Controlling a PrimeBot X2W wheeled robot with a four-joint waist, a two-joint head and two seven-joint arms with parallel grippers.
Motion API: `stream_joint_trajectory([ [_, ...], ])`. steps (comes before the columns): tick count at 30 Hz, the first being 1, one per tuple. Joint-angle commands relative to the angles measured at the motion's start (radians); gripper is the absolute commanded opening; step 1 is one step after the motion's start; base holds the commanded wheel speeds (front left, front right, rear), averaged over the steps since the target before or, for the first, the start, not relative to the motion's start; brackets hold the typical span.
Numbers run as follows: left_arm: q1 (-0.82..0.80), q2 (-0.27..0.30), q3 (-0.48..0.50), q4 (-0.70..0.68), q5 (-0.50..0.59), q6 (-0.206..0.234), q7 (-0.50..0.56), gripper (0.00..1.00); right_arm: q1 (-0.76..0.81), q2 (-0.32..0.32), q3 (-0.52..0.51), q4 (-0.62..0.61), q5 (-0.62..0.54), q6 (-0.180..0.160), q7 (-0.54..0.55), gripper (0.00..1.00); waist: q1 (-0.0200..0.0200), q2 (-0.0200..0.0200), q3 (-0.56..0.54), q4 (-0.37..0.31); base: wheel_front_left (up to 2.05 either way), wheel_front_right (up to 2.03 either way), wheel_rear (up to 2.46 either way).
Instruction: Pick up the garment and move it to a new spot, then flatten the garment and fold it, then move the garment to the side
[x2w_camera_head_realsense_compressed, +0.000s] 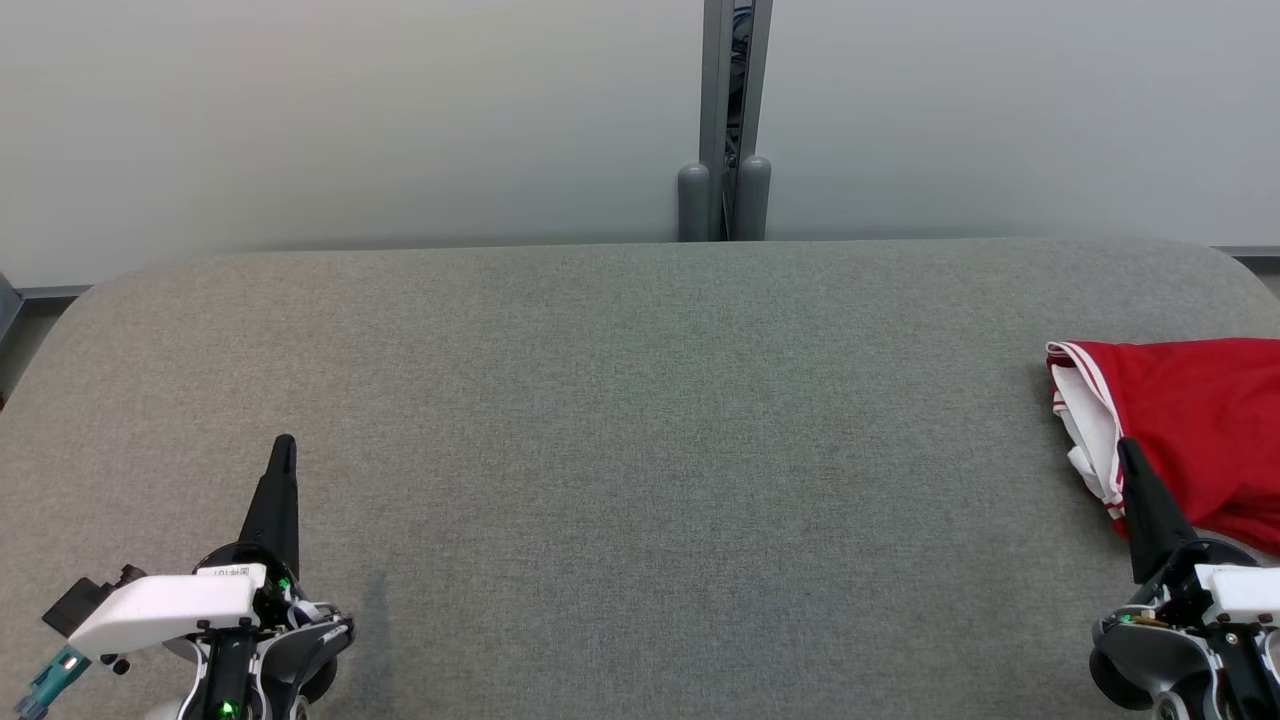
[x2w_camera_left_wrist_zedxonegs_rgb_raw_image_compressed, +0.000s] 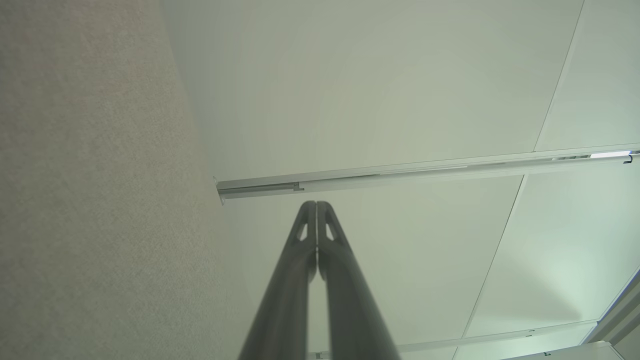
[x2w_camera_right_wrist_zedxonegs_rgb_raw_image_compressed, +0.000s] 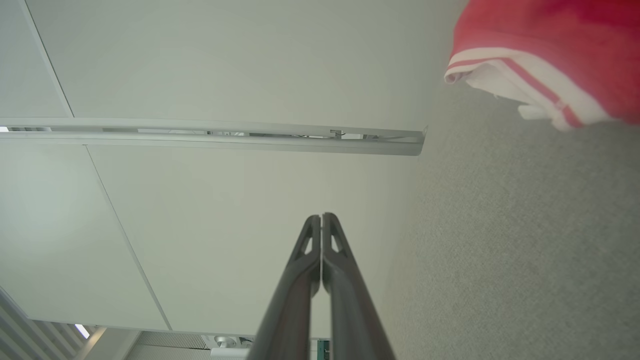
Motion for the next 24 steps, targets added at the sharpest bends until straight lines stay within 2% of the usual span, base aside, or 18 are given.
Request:
stream_joint_trajectory([
  [1, -0.014, 0.002, 0.005, 0.0, -0.001, -0.004, 0.002, 0.0, -0.009, -0.009, -0.003, 0.002, 0.008, 0.0, 0.003, 0.0, 0.0, 0.0, 0.0, 0.0, 0.0, 0.0, 0.0],
  [24, -0.014, 0.002, 0.005, -0.001, 0.0, -0.004, 0.002, 0.0, -0.008, -0.009, -0.003, 0.002, 0.008, 0.0, 0.002, 0.0, 0.0, 0.0, 0.0, 0.0, 0.0, 0.0, 0.0],
])
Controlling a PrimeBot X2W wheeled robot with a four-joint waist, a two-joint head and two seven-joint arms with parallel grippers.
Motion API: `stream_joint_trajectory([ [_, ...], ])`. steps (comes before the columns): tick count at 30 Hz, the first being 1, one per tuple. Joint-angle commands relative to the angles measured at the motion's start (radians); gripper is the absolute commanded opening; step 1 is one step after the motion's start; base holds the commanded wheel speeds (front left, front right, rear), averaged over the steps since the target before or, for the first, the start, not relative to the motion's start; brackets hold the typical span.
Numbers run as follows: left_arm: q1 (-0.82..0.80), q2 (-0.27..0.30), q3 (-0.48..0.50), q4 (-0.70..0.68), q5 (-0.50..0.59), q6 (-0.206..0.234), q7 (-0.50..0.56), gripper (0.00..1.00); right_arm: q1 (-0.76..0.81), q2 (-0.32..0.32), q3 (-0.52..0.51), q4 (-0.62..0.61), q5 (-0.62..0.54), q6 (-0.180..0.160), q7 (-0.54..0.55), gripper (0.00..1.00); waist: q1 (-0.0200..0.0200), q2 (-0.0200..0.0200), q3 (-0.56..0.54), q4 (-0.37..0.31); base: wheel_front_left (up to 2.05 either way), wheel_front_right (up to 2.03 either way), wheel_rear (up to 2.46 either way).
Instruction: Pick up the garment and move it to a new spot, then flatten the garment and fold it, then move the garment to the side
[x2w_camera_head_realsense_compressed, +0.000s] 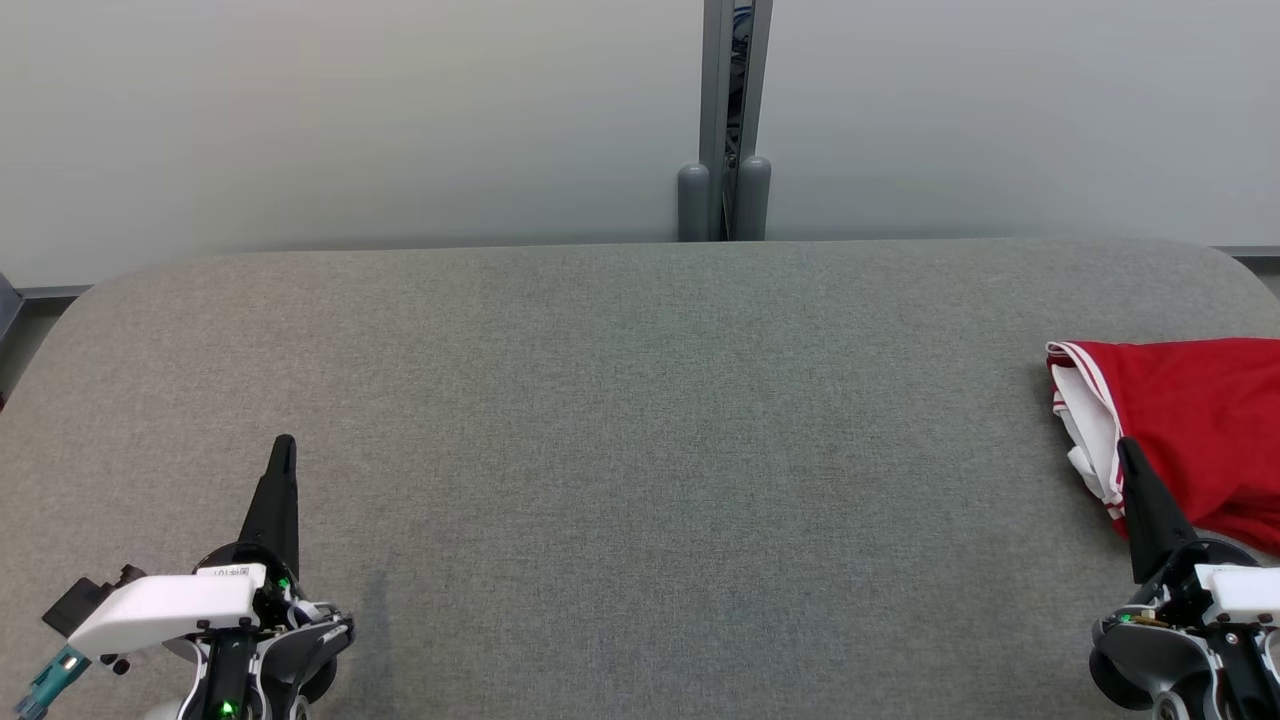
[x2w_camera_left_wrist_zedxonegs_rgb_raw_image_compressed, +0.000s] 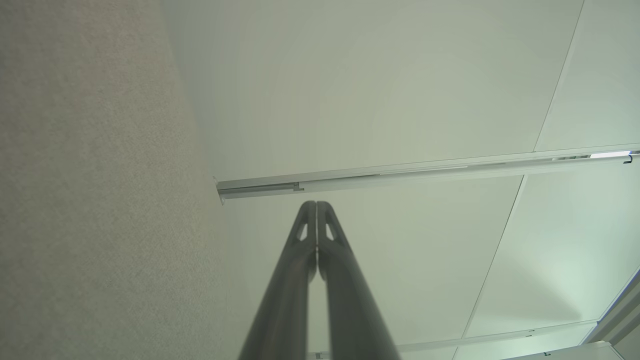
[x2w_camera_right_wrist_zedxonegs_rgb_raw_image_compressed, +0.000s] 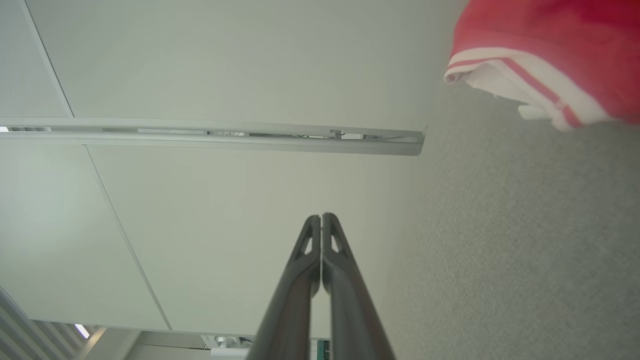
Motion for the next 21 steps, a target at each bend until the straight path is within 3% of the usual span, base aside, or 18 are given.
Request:
stream_joint_trajectory([
  [1, -0.014, 0.002, 0.005, -0.001, 0.0, -0.004, 0.002, 0.0, -0.008, -0.009, -0.003, 0.002, 0.008, 0.0, 0.002, 0.0, 0.0, 0.0, 0.0, 0.0, 0.0, 0.0, 0.0],
  [21, -0.014, 0.002, 0.005, -0.001, 0.0, -0.004, 0.002, 0.0, -0.008, -0.009, -0.002, 0.002, 0.008, 0.0, 0.002, 0.0, 0.0, 0.0, 0.0, 0.0, 0.0, 0.0, 0.0],
])
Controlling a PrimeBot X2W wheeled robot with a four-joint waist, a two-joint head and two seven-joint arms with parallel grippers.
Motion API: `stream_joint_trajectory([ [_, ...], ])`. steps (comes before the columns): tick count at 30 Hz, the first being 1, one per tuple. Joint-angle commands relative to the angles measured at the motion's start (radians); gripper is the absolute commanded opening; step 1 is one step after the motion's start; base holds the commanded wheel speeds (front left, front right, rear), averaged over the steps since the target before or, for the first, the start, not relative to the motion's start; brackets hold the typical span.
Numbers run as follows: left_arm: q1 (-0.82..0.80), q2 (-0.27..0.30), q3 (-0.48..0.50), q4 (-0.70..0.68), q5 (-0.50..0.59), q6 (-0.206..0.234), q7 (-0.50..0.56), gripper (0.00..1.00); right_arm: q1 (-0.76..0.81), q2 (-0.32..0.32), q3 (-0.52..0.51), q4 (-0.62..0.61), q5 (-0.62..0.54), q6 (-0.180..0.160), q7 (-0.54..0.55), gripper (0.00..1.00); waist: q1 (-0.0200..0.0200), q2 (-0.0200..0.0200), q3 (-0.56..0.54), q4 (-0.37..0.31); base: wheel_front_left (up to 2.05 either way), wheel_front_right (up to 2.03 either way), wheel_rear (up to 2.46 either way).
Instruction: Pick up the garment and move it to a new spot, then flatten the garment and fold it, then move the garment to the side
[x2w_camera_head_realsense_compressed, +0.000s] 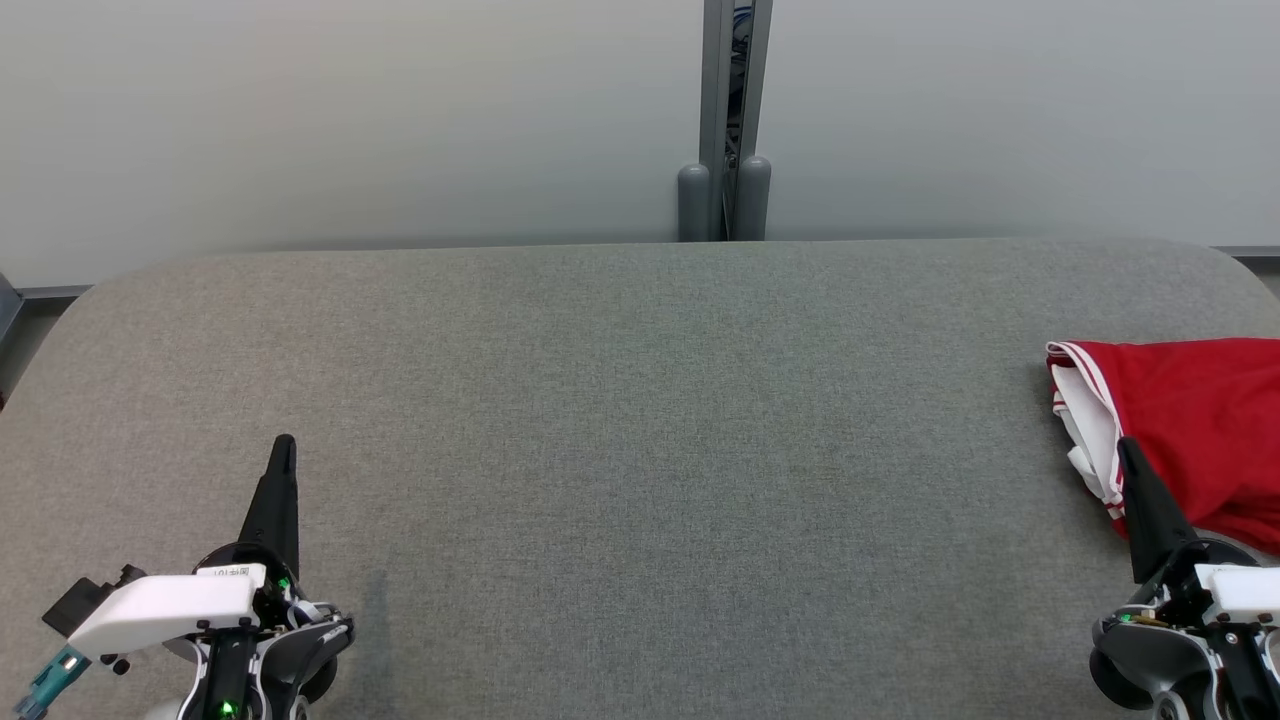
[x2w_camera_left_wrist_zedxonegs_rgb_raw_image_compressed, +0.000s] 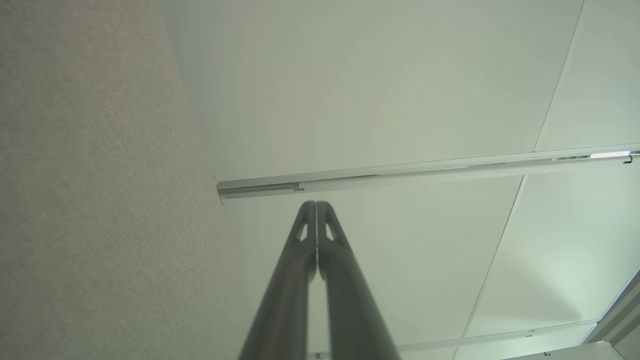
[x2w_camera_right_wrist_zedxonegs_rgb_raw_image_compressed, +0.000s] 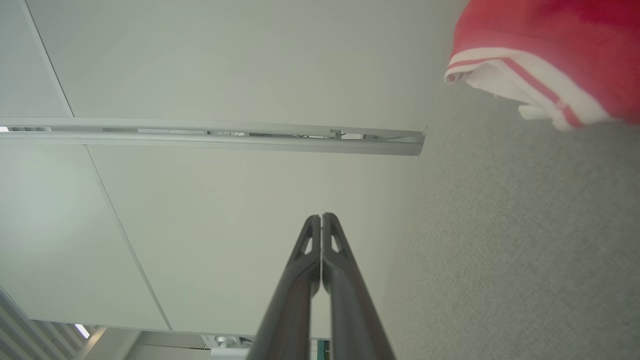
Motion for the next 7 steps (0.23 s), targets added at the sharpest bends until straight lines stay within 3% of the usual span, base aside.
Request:
stream_joint_trajectory([
  [1, -0.014, 0.002, 0.005, -0.001, 0.0, -0.004, 0.002, 0.0, -0.008, -0.009, -0.003, 0.002, 0.008, 0.0, 0.002, 0.0, 0.0, 0.0, 0.0, 0.0, 0.0, 0.0, 0.0],
  [7, -0.014, 0.002, 0.005, -0.001, 0.0, -0.004, 0.002, 0.0, -0.008, -0.009, -0.003, 0.002, 0.008, 0.0, 0.002, 0.0, 0.0, 0.0, 0.0, 0.0, 0.0, 0.0, 0.0],
])
